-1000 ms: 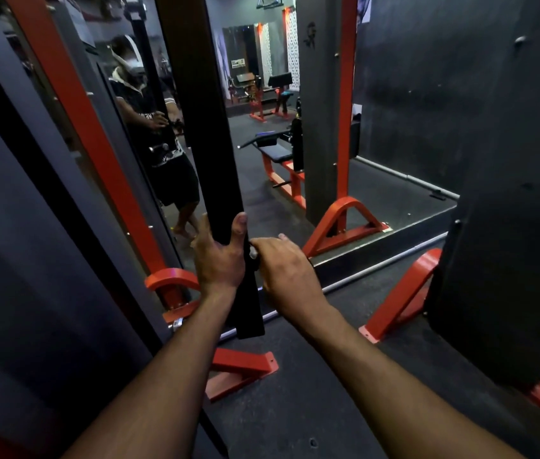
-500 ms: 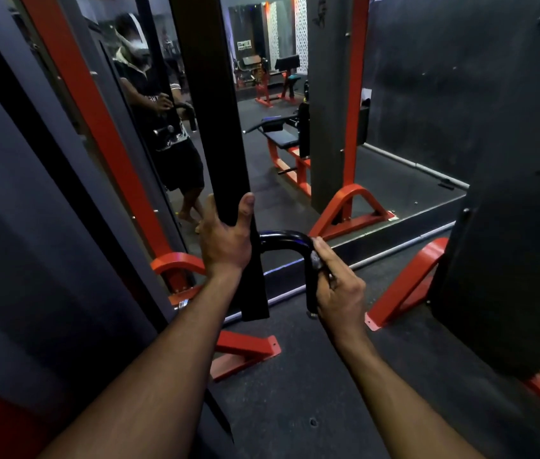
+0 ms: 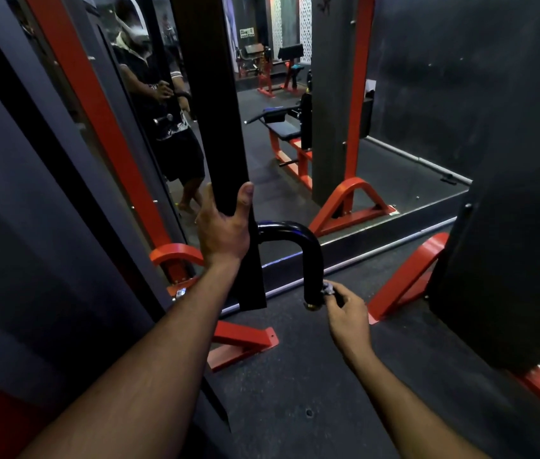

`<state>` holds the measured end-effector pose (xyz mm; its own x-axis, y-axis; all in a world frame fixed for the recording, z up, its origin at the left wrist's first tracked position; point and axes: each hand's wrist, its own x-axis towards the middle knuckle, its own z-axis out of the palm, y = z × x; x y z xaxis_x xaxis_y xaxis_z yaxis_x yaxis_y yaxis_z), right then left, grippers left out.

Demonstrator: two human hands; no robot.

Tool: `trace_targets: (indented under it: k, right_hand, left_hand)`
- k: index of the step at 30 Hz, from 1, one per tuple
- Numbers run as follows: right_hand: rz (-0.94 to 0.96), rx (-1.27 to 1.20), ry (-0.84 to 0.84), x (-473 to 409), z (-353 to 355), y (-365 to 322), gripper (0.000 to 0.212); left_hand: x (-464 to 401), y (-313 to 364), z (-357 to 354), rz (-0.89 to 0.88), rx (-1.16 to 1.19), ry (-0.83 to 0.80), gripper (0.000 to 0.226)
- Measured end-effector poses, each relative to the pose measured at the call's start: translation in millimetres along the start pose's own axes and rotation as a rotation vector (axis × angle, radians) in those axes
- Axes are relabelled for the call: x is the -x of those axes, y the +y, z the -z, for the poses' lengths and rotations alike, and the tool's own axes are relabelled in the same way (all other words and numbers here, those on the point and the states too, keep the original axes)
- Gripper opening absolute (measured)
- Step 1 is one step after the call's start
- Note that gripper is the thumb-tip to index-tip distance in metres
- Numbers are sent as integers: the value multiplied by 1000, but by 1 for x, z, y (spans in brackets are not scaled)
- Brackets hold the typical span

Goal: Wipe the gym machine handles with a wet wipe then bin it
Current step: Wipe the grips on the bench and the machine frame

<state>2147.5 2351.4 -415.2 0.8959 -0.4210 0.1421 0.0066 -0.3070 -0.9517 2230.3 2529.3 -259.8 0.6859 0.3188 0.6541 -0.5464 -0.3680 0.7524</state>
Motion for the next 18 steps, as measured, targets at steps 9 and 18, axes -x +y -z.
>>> trace_targets:
  k: [9,18]
  right_hand:
    - [228,14,-1,-49,8,-94,22]
    - [840,371,-239,-64,-28,-148,36]
  left_hand:
    - [-2,0,-1,28,-13,-3,78]
    - [-12,-9,-9,27,-78,18,74]
